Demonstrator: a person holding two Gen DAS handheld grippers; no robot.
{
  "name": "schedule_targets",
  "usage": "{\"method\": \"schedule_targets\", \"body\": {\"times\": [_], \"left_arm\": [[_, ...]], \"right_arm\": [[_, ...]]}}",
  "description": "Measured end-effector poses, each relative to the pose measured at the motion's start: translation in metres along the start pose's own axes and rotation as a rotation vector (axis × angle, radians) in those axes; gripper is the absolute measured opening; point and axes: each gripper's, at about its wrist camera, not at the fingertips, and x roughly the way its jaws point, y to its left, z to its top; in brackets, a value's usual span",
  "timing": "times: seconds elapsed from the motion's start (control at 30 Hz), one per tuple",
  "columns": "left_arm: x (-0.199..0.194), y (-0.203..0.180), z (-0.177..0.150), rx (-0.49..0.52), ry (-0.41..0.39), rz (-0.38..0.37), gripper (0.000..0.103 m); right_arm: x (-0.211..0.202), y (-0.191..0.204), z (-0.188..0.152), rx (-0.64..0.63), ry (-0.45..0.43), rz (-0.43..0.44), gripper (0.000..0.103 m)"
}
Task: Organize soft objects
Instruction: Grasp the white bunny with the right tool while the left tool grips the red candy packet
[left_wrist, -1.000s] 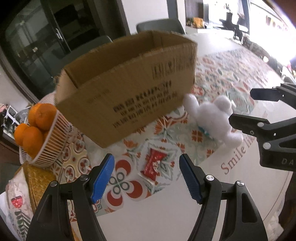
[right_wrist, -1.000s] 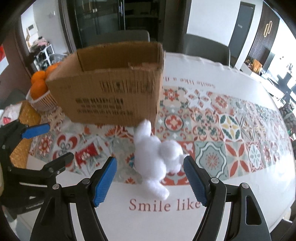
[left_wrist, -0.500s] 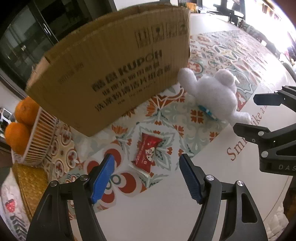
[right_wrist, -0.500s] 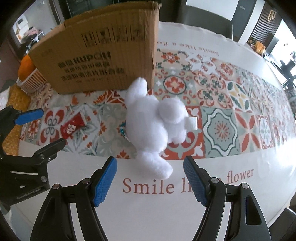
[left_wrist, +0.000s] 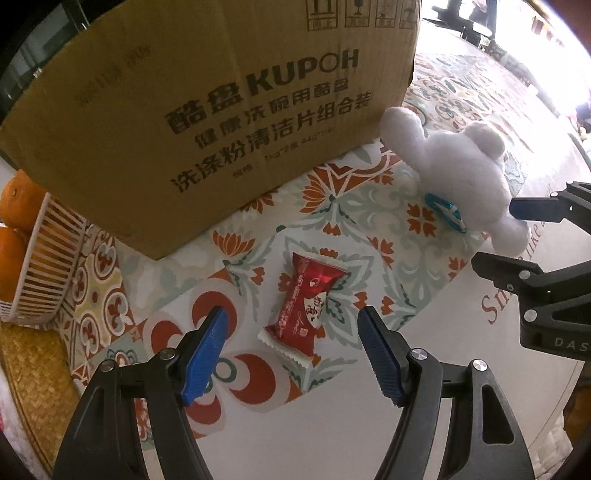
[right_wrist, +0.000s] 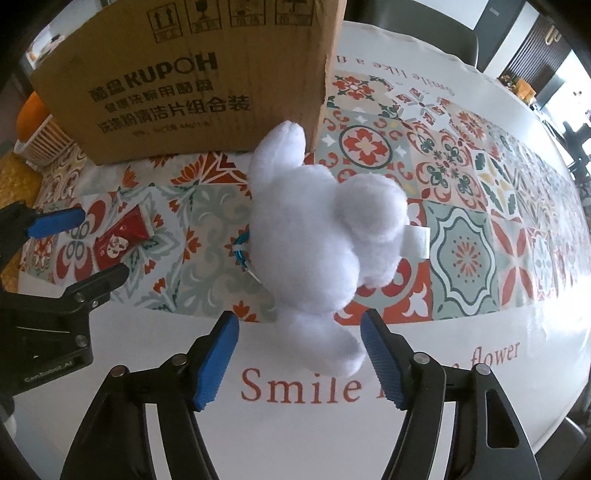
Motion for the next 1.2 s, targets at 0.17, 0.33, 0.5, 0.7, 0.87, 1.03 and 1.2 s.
{"method": "schedule_targets", "body": {"times": [0.17,0.33,0.5,0.7,0.87,1.03,1.2], "left_arm": [[0.011,0.005,0.004,0.000,-0.004,-0.019,0.068],[0.024,0.006,0.009,-0.008,0.001,-0.026,0.061],[0.028,0.003,0.012,-0.015,-0.020,-0.036,0.036],[0.022,-0.010,0.011,-0.031,-0.029,-0.056,0.023],[0.013,-0.021,0.001,-0.057,-0.052,-0.088,0.023],[-0.002,-0.028,-0.007,-0.113,-0.092,-0.120,0.023],[-0.017,-0.031,-0.012,-0.153,-0.123,-0.145,0.023]], "right_arm": [[0.006,-0.002,0.001,0.019,0.009,0.014,0.050],[0.008,-0.006,0.000,0.033,-0.013,0.016,0.036],[0.005,-0.010,-0.004,0.038,-0.040,0.044,0.030],[0.001,-0.014,-0.010,0.062,-0.085,0.086,0.028],[-0.008,-0.017,-0.016,0.082,-0.133,0.135,0.027],[-0.016,-0.024,-0.019,0.109,-0.187,0.185,0.026],[-0.023,-0.031,-0.024,0.146,-0.229,0.239,0.026]]}}
